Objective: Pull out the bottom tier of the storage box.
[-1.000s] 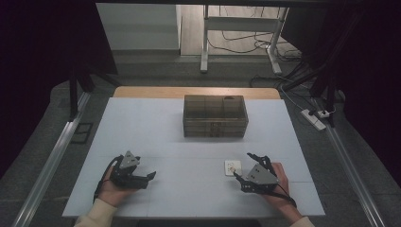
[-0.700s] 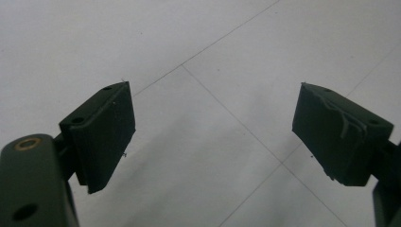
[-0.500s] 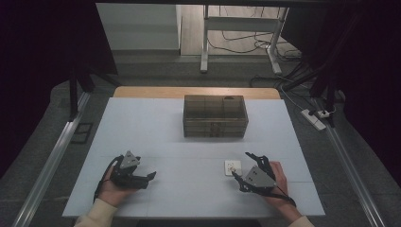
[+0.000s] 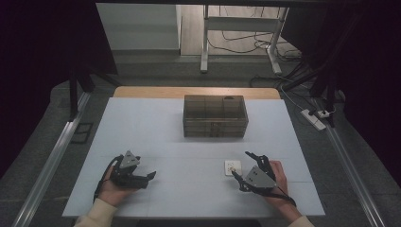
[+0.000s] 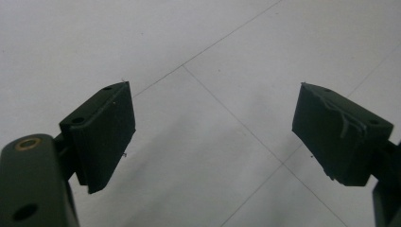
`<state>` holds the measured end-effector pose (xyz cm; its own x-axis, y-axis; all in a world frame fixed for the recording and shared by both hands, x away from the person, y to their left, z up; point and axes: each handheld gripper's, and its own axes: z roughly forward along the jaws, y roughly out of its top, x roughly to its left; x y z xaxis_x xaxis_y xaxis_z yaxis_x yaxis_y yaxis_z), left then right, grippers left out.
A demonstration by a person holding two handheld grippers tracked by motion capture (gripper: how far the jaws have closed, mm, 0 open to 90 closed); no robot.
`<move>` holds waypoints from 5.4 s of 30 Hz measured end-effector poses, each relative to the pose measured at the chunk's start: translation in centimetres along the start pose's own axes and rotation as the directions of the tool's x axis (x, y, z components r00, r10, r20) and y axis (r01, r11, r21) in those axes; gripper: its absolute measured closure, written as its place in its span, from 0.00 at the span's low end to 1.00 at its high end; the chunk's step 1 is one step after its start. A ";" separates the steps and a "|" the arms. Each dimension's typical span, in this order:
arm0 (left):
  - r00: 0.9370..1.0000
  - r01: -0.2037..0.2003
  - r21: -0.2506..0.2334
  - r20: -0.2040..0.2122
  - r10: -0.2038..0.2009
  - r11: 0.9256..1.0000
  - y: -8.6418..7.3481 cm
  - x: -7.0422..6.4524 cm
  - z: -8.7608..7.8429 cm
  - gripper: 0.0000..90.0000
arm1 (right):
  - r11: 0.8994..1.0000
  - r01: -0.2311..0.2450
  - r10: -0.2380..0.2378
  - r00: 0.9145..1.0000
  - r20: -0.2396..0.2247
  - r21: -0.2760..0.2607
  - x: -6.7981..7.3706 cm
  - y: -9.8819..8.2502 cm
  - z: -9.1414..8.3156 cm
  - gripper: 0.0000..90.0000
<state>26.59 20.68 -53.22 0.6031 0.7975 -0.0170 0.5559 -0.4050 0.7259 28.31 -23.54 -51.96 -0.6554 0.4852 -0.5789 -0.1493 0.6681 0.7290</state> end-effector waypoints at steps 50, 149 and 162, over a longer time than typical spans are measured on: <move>1.000 0.001 0.003 -0.001 -0.001 1.000 0.0 0.1 0.1 0.16 | 0.996 0.069 -0.067 0.997 0.032 -0.062 -0.3 0.1 1.2 0.22; 1.000 0.004 0.008 -0.004 -0.004 1.000 -0.1 0.3 0.1 0.16 | 0.985 0.153 -0.148 0.986 0.072 -0.076 -1.1 0.7 5.4 0.24; 1.000 0.003 0.010 -0.004 -0.003 1.000 -0.1 0.3 0.2 0.16 | 0.985 0.156 -0.152 0.986 0.068 -0.072 -1.1 1.0 6.0 0.24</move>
<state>26.84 20.90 -53.40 0.5989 0.8007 -0.0161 0.5633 -0.4069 0.7191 33.31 -20.04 -52.81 -0.5734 0.4154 -0.7061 -0.3028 0.6934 0.6538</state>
